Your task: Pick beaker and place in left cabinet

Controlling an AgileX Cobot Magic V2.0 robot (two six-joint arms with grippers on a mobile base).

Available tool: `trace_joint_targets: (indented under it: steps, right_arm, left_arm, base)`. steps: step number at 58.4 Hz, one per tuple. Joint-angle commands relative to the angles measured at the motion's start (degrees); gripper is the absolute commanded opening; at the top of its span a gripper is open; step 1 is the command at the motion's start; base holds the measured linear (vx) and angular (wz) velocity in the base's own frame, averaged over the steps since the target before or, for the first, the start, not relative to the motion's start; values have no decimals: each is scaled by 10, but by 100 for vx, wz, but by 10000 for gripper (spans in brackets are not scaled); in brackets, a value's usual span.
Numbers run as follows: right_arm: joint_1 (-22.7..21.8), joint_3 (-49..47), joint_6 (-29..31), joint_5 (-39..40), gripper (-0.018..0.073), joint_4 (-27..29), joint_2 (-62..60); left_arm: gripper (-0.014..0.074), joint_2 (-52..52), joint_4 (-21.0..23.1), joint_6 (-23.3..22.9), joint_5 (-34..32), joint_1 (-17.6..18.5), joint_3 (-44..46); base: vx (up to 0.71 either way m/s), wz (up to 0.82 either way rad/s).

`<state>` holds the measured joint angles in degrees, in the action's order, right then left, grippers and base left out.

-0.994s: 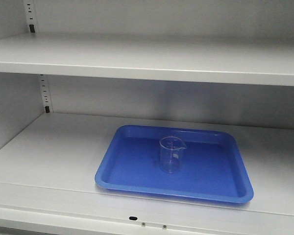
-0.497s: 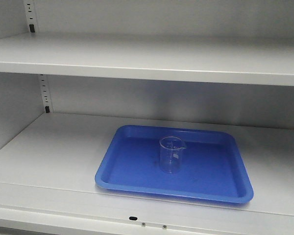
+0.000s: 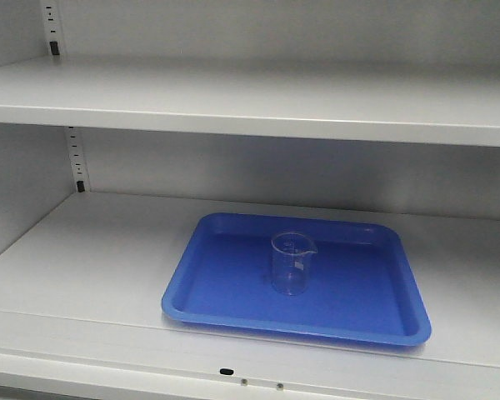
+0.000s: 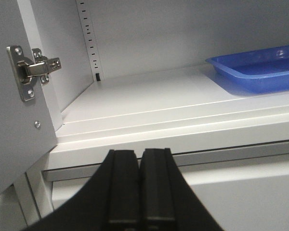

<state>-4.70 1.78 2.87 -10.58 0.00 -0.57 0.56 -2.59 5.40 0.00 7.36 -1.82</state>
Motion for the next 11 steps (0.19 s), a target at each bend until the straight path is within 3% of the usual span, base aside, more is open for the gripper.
trace_joint_targets:
  steps: [1, 11]
  right_arm:
    - [-3, 3, 4, 52, -6, 0, -9]
    - [-3, 3, 4, 52, -6, 0, -9]
  left_arm:
    - [1, 11, 2, -2, -43, 0, -9]
    - [1, 11, 2, -2, -43, 0, -9]
  base:
    - [0, 0]
    - [0, 0]
